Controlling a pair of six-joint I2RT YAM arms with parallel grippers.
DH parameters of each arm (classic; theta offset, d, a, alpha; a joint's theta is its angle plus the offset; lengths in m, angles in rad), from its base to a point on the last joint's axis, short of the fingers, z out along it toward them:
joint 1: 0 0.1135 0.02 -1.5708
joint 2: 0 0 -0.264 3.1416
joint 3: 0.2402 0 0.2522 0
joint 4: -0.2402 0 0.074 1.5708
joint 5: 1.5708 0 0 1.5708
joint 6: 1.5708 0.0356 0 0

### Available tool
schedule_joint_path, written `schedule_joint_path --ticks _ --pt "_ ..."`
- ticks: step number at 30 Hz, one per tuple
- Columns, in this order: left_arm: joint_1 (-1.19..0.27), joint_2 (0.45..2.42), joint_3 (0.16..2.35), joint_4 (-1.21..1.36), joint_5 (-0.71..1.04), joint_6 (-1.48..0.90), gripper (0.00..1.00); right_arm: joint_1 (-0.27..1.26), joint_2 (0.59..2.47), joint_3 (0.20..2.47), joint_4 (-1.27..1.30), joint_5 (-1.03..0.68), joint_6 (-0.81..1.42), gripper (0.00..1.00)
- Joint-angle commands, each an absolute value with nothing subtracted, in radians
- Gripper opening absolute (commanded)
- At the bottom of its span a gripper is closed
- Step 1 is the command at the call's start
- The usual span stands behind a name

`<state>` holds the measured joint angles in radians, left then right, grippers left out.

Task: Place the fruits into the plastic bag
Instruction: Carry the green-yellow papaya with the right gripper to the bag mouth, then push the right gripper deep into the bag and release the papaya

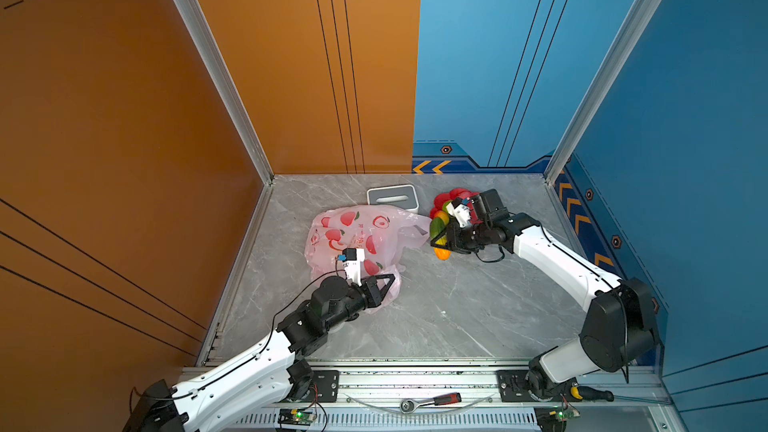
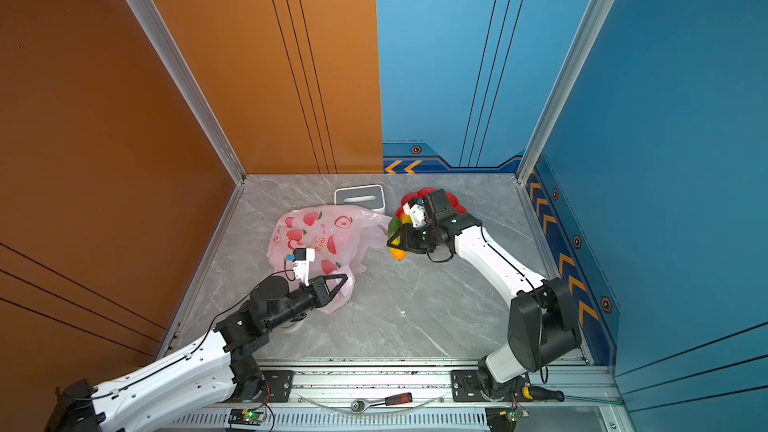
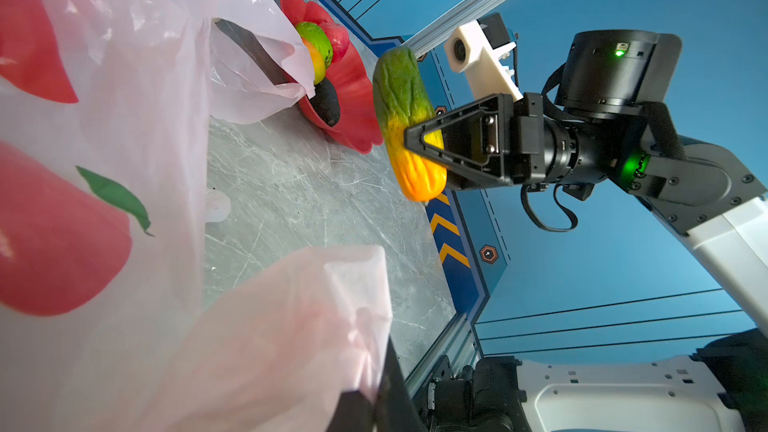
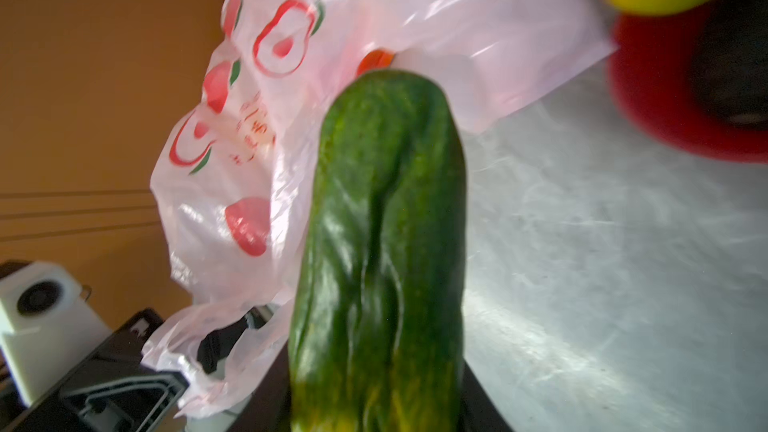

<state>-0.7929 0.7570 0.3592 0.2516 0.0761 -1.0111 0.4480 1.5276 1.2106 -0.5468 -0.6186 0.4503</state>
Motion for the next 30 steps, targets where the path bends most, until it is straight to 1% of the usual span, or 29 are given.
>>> schedule_joint_path --ticks 1,6,12,21,30 --pt "-0.792 0.749 0.379 0.281 0.095 -0.994 0.0 0.518 1.53 1.196 -0.564 -0.692 0.407 0.41" --pt "-0.79 0.726 0.373 0.276 0.1 -0.994 0.0 0.607 1.591 1.201 -0.587 -0.707 0.377 0.42" --pt "-0.79 0.697 0.37 0.252 0.097 -0.994 0.0 0.666 1.669 1.21 -0.6 -0.701 0.359 0.41" --pt "-0.787 0.696 0.376 0.238 0.116 -0.985 0.0 0.69 1.782 1.288 -0.6 -0.701 0.344 0.41" --pt "-0.788 0.694 0.376 0.248 0.147 -0.976 0.0 0.693 1.943 1.476 -0.615 -0.721 0.349 0.41"
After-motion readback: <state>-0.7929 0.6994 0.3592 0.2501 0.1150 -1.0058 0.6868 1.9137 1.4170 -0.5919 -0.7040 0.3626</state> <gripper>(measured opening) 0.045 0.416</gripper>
